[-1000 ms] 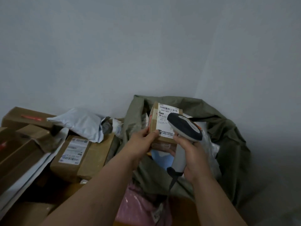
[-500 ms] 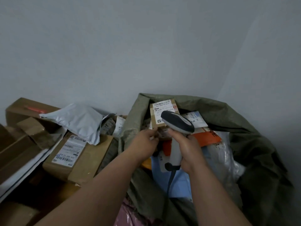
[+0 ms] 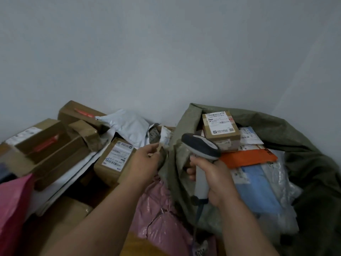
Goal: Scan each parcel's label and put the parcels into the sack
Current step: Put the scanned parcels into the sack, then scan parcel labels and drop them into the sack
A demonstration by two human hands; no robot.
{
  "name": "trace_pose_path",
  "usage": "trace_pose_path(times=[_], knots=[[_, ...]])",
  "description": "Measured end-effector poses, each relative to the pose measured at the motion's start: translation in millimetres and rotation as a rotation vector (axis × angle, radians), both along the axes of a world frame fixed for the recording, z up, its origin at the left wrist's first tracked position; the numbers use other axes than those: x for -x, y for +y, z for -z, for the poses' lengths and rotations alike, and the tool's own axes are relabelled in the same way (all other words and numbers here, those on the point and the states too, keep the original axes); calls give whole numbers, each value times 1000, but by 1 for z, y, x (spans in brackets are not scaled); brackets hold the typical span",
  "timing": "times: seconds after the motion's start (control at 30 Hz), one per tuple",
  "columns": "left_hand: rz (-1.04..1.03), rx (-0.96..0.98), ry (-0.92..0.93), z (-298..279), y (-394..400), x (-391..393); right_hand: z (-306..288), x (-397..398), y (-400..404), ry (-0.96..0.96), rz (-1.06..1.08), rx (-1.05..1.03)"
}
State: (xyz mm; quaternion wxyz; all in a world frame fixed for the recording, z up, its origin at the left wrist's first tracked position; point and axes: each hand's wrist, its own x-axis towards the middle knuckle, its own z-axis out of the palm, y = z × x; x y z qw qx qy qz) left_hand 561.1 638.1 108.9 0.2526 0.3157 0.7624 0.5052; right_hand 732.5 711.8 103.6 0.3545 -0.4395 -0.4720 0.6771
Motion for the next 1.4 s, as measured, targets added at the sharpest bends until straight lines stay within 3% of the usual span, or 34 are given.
trace_pose_path(times=[0.3, 0.4, 0.67, 1.0, 1.2, 1.4], knots=[[-90, 42, -44, 12, -161, 96, 17, 109, -155, -133, -155, 8], [-131, 53, 24, 14, -215, 130, 18, 146, -197, -144, -227, 8], [-290, 47, 39, 9, -296, 187, 9, 212, -258, -159, -332, -32], [-609, -28, -180, 32, -353, 243, -6, 289, -297, -46, -544, 44], [-899, -88, -359, 59, -409, 315, -9, 339, -338, -30, -644, 59], [-1073, 20, -485, 105, -473, 397, 5, 421, -392, -117, -700, 57]])
